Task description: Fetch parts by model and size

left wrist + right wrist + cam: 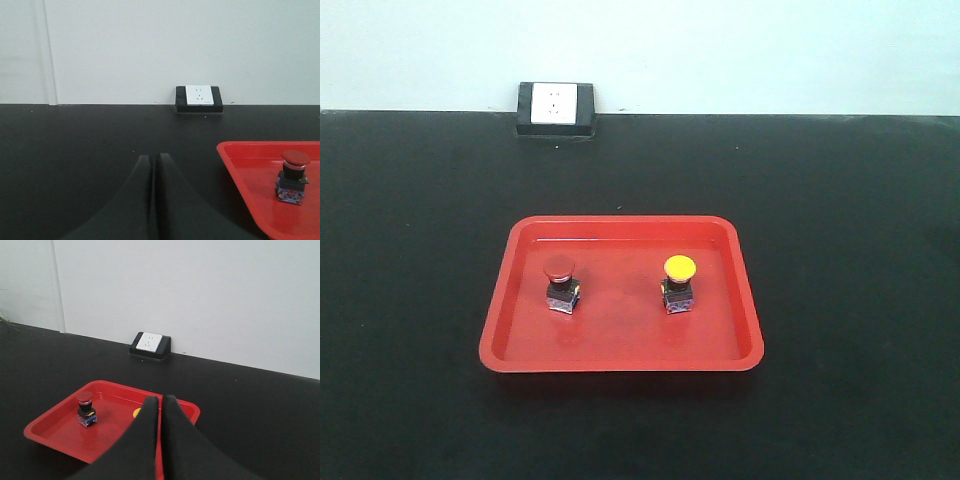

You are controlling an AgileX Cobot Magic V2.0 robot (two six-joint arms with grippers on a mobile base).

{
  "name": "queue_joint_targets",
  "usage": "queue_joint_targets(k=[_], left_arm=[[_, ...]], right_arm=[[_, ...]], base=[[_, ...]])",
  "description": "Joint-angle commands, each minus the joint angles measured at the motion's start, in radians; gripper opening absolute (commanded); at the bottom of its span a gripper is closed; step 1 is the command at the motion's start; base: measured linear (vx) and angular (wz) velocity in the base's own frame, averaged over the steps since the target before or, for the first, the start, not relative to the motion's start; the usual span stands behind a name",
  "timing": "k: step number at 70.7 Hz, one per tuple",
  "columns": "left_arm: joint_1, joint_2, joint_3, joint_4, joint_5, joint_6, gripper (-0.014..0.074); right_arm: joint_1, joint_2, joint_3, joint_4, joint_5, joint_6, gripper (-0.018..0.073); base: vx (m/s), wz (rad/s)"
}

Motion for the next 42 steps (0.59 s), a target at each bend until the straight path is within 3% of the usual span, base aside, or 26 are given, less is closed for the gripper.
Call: queue_joint_targets(k=[1,22,42], left_arm=[[0.004,-0.006,0.002,0.0,-0.075,-0.008,-0.0006],[0.004,-0.006,0.002,0.0,-0.075,-0.008,-0.0006],[0.004,-0.006,0.002,0.0,-0.075,-0.008,-0.0006]], right_arm=[[-0.004,0.015,-0.021,0.001,-0.072,-0.002,-0.001],[-0.017,0.01,0.002,-0.033,-0.106,-0.006,-0.001],[-0.226,-0.002,0.21,-0.052,-0.318,-0.005,-0.001]], base=[[0.0,0.0],[0.0,0.0],[0.0,0.0]])
